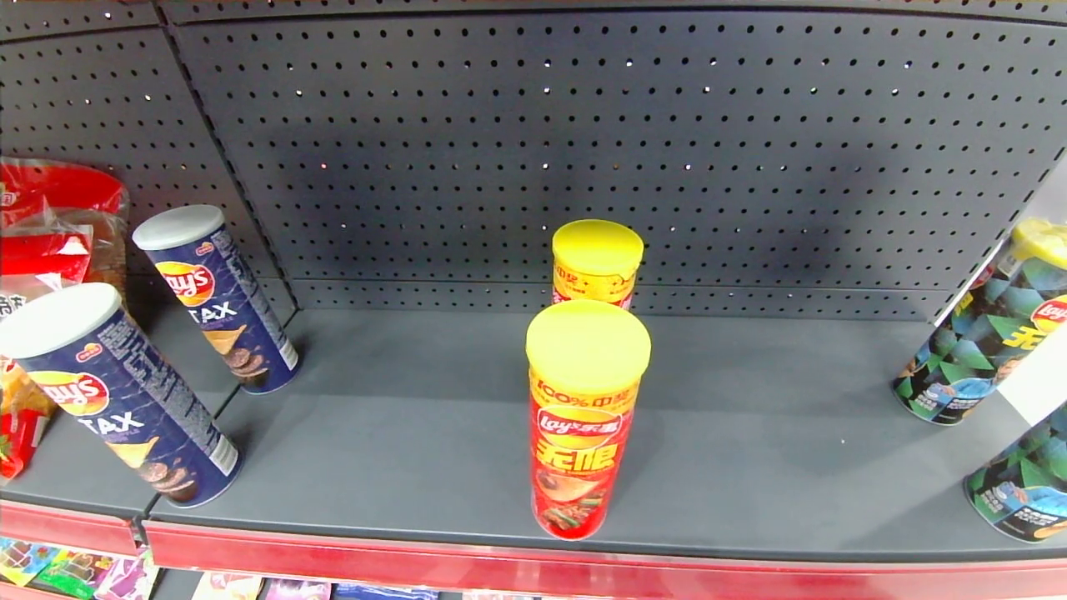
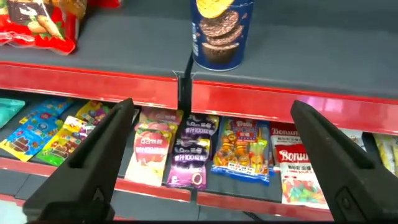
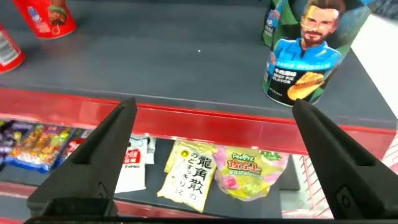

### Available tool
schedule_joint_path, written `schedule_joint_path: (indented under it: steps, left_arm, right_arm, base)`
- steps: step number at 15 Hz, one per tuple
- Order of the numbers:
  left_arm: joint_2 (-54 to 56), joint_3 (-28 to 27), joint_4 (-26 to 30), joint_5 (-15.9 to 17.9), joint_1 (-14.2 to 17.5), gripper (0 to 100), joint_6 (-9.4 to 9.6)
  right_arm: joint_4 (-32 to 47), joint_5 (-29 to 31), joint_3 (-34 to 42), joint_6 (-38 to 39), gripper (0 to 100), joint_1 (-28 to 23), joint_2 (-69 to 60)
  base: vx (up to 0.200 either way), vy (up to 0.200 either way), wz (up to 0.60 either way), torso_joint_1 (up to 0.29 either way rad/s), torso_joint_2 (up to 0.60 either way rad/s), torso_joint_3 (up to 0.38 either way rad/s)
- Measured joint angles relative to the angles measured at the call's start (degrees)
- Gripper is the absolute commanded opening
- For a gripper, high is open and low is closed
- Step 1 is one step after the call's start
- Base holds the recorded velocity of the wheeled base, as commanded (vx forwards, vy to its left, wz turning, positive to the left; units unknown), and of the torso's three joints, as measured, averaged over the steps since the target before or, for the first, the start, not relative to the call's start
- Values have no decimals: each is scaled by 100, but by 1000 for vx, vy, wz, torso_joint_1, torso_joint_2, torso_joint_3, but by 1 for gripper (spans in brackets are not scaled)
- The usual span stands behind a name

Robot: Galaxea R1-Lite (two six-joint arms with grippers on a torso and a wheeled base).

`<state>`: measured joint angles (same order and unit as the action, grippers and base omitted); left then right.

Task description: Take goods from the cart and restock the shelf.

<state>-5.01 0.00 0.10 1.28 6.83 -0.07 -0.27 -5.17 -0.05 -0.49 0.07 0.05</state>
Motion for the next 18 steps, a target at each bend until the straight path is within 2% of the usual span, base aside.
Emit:
schedule_joint_path:
  steps: [7,10,16,18]
  left_arm:
    - [-5,0,0,-2,2,100,10]
    - [-6,0,0,-5,0,100,10]
    - [-9,-2,0,-5,2,100,7]
    - [-11,-2,0,-5,2,100,2]
  right_arm:
    - [17,85,5,60,100,-2,-2]
    - [20,88,5,60,100,0,0]
    - [22,90,5,65,100,0,0]
    - [20,88,5,65,100,0,0]
  base:
    - [0,0,0,0,0,0]
    - [-200,0,0,9,2,1]
    - [0,0,0,0,0,0]
    - [0,0,-600,2,2,7]
